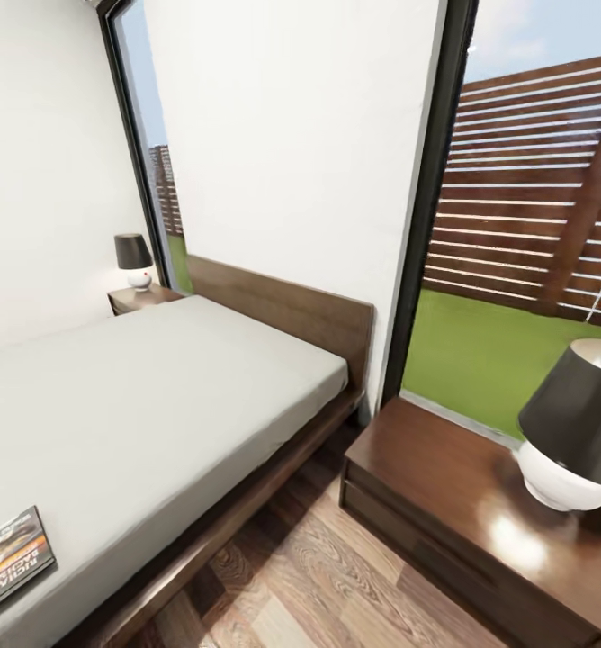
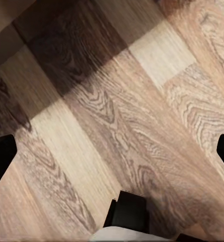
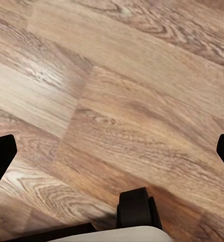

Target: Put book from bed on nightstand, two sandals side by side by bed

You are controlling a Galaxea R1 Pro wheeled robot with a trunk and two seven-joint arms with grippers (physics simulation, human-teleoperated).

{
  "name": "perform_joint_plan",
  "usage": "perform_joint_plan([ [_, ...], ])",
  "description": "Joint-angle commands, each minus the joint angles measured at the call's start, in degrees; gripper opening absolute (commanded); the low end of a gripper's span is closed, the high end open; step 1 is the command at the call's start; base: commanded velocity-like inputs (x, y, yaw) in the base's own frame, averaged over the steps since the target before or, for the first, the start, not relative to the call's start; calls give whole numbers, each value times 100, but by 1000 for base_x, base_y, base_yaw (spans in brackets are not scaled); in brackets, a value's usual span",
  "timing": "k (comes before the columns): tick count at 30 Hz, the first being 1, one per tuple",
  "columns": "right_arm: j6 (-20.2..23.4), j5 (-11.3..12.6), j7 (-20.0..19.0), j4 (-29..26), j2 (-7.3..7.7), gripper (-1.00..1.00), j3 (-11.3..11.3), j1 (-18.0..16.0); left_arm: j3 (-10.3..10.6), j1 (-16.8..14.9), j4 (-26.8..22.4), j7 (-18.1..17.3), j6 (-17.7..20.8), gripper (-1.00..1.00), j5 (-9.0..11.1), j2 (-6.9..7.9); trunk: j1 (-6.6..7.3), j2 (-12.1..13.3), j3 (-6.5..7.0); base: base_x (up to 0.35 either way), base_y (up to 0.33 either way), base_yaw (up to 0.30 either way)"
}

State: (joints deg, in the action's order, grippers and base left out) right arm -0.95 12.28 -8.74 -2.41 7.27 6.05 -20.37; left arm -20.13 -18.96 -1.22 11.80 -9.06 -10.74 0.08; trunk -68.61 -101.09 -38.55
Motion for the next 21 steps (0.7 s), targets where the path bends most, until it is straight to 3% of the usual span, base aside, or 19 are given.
perform_joint_plan([
  [1,-10,15,-31,4,2,100,45,-2,-44,0,10,22,-17,100,-58,-16,1,-2,-5,0,0,285],
  [21,-10,20,-31,4,3,100,44,-2,-54,42,-1,17,-43,100,-73,-24,1,-2,-5,31,-30,285],
])
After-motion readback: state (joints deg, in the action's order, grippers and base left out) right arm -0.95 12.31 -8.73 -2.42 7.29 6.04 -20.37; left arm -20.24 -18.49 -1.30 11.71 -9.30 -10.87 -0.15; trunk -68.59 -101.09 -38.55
